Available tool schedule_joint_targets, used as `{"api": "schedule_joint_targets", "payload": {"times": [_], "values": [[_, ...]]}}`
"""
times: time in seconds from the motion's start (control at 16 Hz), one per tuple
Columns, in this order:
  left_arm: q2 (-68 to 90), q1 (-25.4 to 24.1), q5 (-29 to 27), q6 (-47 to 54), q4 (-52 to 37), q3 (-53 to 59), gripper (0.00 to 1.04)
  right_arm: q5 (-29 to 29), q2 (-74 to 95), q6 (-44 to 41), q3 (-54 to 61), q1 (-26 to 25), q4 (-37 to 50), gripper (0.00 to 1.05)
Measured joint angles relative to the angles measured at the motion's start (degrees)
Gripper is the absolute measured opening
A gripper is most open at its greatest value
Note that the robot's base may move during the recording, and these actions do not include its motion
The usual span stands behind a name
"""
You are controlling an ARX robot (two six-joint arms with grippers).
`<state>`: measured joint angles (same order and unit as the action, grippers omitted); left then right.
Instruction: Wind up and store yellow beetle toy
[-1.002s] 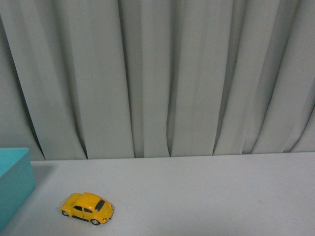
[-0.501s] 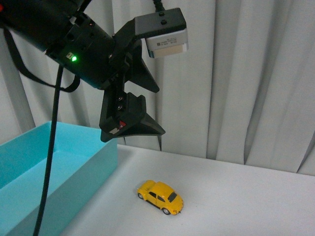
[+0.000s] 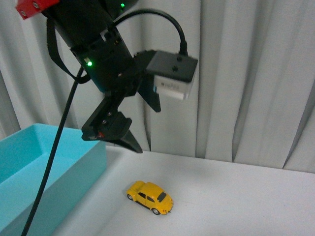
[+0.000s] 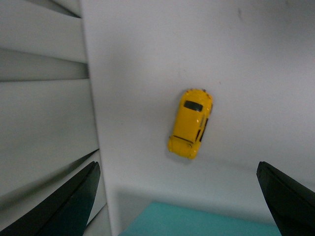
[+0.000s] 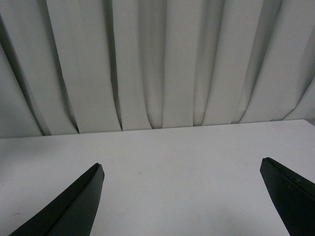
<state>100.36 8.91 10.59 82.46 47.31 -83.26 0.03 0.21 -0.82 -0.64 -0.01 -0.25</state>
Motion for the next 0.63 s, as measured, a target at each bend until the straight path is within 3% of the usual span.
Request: {"api": "schedule_joint_targets", "payload": {"times": [0.38,0.5,0.63], "values": [[11.1,2.16,-12.22,12.22,2.99,-7.61,0.98,0.0,0.0,-0.02,0.0,0.0,0.0,0.98],[16.59,4.92,-14.14,8.79,3.39,-11.74,0.98,0.0,0.0,0.0,0.0,0.0,0.0,0.98],[22.21,6.12,-18.51,-5.75,3.17,-12.09,0.98,0.0,0.0,-0.02,0.0,0.0,0.0,0.98]]}}
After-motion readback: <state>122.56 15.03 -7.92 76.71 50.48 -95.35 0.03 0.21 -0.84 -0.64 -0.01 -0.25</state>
